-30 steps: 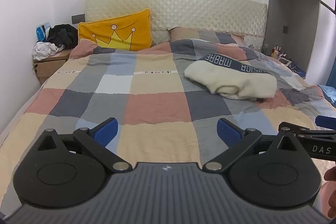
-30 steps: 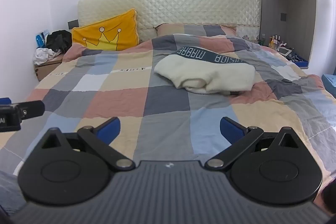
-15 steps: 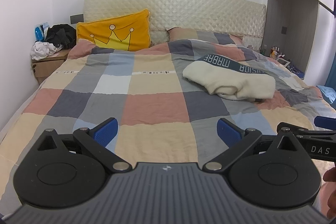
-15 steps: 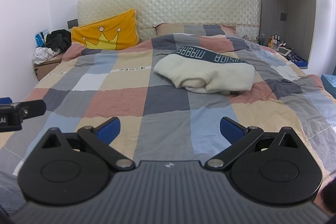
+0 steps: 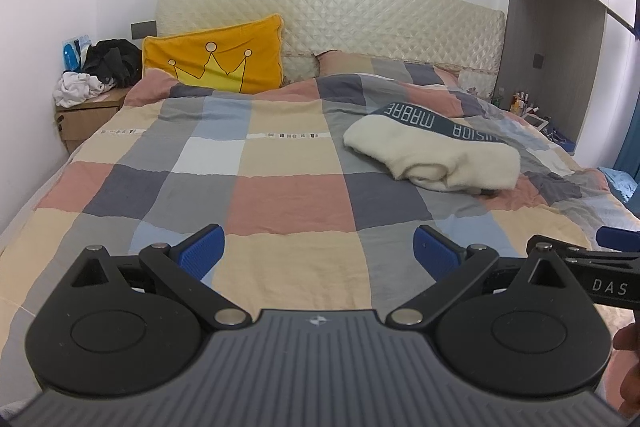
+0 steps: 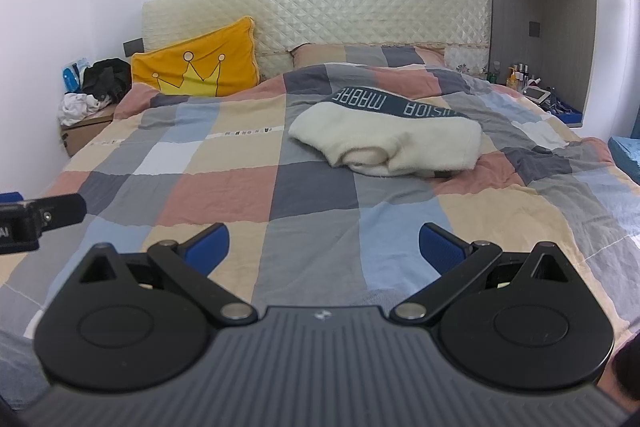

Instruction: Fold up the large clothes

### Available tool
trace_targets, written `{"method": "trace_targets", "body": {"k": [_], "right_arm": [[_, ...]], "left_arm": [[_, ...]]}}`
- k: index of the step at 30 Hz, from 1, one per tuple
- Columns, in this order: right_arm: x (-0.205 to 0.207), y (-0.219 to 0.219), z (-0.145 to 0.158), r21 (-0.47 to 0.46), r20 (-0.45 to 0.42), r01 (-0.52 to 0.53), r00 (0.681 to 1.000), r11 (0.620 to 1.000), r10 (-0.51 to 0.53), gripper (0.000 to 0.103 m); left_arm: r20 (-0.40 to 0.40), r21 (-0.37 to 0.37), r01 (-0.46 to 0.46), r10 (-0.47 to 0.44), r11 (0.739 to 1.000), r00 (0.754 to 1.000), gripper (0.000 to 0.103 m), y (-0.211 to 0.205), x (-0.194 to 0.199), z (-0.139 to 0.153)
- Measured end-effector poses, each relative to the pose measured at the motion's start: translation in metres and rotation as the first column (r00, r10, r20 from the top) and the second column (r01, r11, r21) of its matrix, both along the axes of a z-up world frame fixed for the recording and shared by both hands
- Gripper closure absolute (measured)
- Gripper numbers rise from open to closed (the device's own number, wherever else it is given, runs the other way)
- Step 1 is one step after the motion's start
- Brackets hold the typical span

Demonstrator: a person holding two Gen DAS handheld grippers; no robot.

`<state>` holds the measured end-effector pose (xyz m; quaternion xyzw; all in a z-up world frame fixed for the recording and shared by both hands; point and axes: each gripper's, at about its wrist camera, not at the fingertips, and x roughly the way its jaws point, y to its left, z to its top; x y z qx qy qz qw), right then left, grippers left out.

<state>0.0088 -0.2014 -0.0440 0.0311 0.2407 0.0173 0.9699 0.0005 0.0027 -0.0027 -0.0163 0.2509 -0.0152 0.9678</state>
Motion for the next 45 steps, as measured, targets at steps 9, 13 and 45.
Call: {"method": "trace_targets", "body": {"k": [9, 13, 45], "right_arm": [[0.0, 0.001, -0.003, 0.001, 0.001, 0.002, 1.0, 1.0, -0.002, 0.0], [0.002, 0.0, -0.003, 0.007, -0.006, 0.001, 1.0, 1.0, -0.001, 0.0], [0.019, -0.021, -0.017, 0.046, -0.03, 0.044, 0.999, 0.998, -0.043, 0.0]], "left_arm": [[-0.002, -0.004, 0.015, -0.015, 1.0, 1.0, 0.001, -0.001, 0.004, -0.002], [-0.001, -0.007, 0.016, -0.016, 1.0, 1.0, 0.001, -0.002, 0.004, -0.003], [-0.039, -0.007, 0.087, -0.087, 0.996, 0.995, 0.001, -0.024, 0.05, -0.023]]}}
